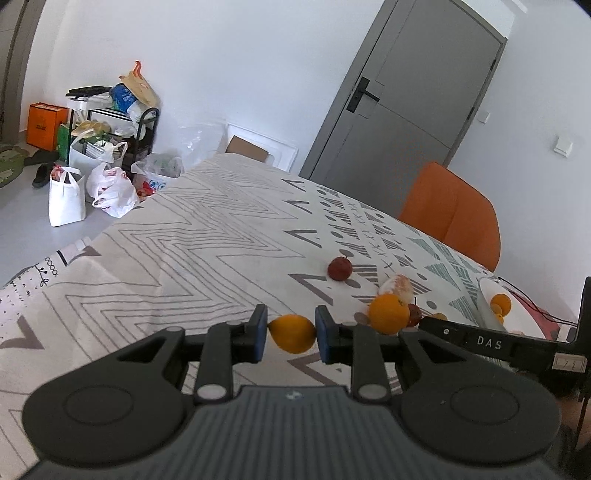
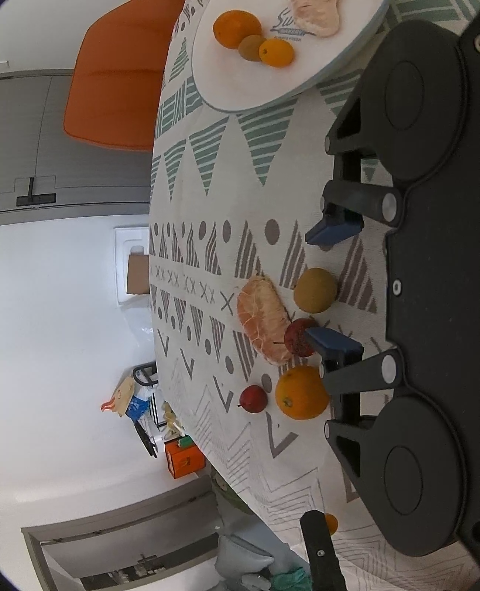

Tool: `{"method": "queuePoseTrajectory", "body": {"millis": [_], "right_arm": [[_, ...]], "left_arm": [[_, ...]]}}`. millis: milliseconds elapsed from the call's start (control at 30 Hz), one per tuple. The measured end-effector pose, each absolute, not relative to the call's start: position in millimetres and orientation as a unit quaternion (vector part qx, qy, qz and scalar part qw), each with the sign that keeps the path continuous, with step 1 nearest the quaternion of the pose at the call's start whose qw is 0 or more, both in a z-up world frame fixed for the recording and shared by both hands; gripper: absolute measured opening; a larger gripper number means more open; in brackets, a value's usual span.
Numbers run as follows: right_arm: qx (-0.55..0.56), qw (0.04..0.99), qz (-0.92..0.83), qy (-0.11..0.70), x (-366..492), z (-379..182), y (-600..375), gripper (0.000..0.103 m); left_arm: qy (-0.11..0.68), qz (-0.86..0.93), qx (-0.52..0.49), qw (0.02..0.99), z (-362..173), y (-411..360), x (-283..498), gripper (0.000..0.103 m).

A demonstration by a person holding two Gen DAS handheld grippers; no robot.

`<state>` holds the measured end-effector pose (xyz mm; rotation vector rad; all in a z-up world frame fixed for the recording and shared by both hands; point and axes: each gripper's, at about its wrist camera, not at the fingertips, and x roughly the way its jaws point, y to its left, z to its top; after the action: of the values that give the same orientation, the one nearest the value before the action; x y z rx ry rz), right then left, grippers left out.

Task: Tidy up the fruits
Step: 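Grasp another kumquat with the left tool while the right tool grasps a brown round fruit, then carry the kumquat and brown fruit to the plate, opening the right tool over it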

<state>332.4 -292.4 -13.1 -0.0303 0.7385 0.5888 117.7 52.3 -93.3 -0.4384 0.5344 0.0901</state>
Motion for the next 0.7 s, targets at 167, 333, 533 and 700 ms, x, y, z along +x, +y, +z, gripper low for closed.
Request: {"method": "queuePoseTrajectory", "body": {"millis": [167,333,533,700], "right_arm": [[-0.011,0.889,0.286,0.358,334.6,-12.5,-292.8,0.025],[-0.002,0.89,0.285,0.354,333.9,-6.0,-301.8,0.024],[0.011,0.896,0.288,0.339,330.7,7.8,-318.4,0.024],[0.024,0.902,0.286,0.321,328.2,17.1,-333.2,0.024]], "left_arm": [[0.262,0.043,-0.21,0.941,-91.8,49.0,119.3,0.026],[0.259,0.043,-0.203,0.944,-85.5,46.2,120.7,0.026],[0.252,0.043,-0.196,0.947,-76.9,39.4,124.1,0.026],[0.253,0.029,-0.18,0.95,-68.9,24.3,130.6,0.026]]}}
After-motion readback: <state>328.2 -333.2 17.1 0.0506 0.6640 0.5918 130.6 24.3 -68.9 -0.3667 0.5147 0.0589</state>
